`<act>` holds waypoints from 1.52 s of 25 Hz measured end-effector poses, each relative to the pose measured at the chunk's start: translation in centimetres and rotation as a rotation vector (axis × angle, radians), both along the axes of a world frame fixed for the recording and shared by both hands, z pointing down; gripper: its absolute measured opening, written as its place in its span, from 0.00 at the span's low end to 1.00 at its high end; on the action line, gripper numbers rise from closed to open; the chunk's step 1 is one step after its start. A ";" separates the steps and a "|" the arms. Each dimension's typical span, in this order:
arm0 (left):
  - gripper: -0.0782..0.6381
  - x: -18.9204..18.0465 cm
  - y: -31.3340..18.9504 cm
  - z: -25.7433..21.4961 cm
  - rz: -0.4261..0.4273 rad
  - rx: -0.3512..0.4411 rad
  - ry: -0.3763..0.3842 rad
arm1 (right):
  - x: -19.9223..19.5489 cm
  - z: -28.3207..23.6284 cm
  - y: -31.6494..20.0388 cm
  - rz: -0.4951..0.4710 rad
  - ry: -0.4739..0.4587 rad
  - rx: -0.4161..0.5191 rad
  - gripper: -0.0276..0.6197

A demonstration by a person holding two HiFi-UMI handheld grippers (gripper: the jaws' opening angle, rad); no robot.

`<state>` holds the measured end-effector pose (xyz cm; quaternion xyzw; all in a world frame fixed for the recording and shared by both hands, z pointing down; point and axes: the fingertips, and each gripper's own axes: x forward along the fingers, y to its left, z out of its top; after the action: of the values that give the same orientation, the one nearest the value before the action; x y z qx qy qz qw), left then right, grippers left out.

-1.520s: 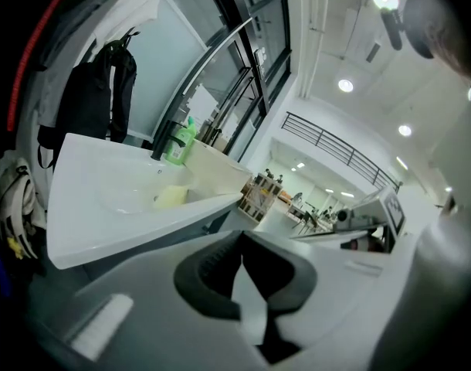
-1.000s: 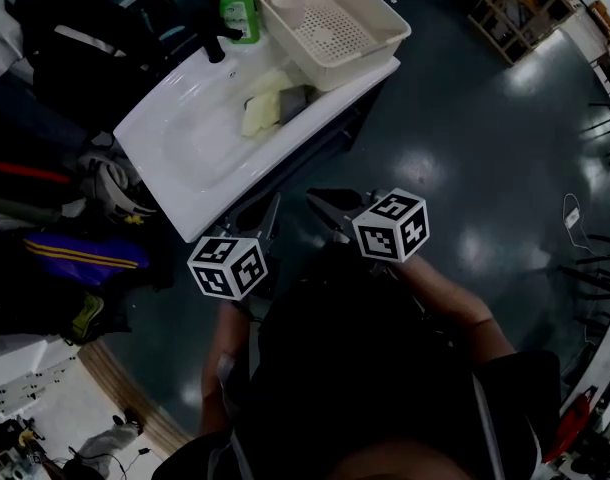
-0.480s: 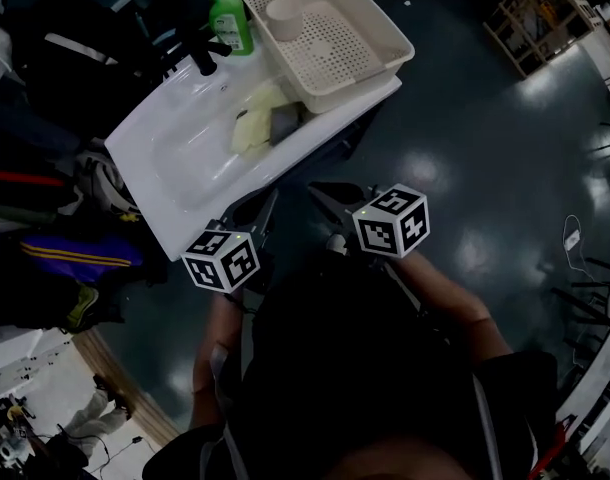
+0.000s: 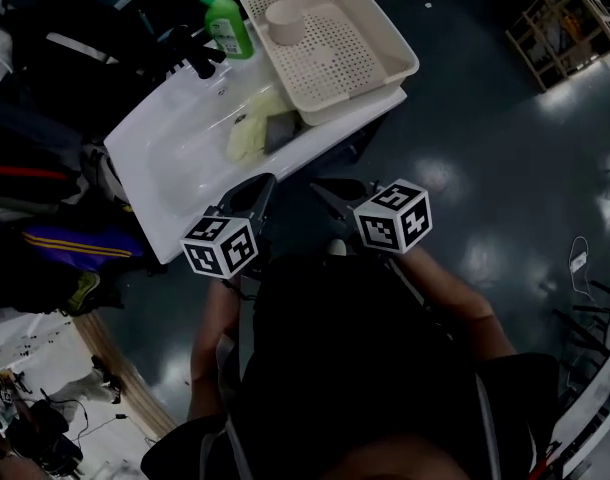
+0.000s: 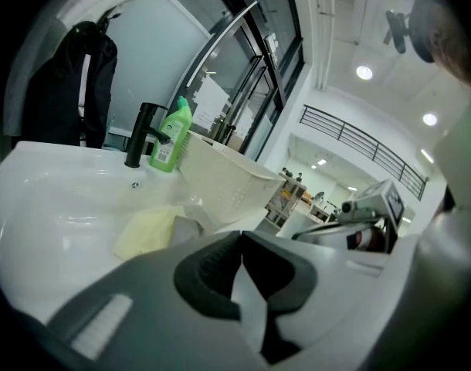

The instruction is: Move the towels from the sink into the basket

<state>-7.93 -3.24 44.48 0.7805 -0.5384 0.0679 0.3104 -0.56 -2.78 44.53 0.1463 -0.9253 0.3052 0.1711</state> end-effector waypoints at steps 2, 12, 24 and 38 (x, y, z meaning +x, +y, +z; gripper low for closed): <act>0.12 0.1 -0.4 0.2 -0.019 0.002 -0.001 | 0.0 0.3 -0.5 -0.010 0.000 -0.006 0.04; 0.12 -3.5 -1.5 0.7 -0.094 0.011 -0.018 | -1.9 0.6 -1.9 -0.030 -0.007 -0.033 0.04; 0.12 -8.3 -6.4 2.6 -0.055 -0.030 -0.081 | -5.5 0.6 -4.3 0.030 0.014 -0.059 0.04; 0.28 -11.6 -9.7 8.0 0.084 -0.157 -0.159 | -6.9 2.3 -6.1 0.122 0.087 -0.112 0.04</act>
<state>-19.55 -12.96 52.50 0.7678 -0.5210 0.1847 0.3239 -7.47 -8.89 46.86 0.2057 -0.8877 0.3599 0.2001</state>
